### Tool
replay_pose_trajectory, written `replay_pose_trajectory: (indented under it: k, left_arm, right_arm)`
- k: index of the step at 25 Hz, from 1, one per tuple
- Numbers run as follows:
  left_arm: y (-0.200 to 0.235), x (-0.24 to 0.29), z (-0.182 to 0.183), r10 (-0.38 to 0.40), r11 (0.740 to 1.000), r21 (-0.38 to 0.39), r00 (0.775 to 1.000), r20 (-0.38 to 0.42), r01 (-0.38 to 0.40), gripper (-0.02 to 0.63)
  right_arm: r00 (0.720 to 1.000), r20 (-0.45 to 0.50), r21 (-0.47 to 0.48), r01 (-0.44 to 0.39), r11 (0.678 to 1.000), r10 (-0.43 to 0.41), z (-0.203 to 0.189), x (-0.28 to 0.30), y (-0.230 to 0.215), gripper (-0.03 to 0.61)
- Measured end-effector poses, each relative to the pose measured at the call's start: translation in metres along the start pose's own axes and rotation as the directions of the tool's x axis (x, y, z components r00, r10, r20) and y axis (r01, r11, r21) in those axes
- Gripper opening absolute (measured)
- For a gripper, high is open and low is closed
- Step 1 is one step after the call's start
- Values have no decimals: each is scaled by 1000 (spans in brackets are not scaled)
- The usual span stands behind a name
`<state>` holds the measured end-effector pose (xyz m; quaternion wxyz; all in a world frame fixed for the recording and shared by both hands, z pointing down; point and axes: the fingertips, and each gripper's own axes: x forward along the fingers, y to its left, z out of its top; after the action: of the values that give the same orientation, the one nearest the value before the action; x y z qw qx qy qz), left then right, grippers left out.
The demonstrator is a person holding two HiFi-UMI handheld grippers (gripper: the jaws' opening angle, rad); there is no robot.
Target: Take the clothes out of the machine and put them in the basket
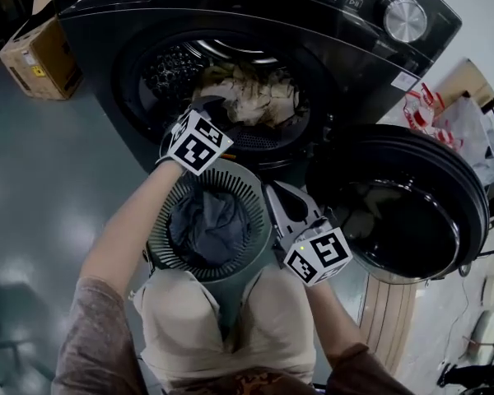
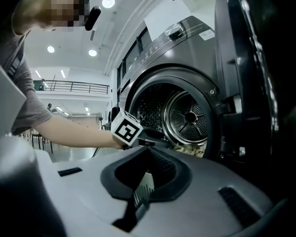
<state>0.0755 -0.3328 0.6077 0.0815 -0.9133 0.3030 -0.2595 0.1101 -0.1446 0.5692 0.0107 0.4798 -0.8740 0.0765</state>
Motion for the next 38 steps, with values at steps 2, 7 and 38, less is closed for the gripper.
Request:
replay_pose_trajectory:
  k: [2, 7, 38]
  left_arm:
    - [9, 22, -6, -26, 997, 74, 999, -40, 29, 276]
    - [30, 69, -27, -86, 968, 223, 987, -132, 115, 285]
    - [47, 134, -81, -152, 879, 347, 881, -448, 328, 46]
  right_arm:
    - [1000, -1, 12, 6, 1000, -6, -2, 2, -1, -3]
    - [1000, -7, 50, 27, 998, -27, -9, 9, -8, -3]
    - [989, -13, 83, 146, 986, -145, -37, 8, -29, -2]
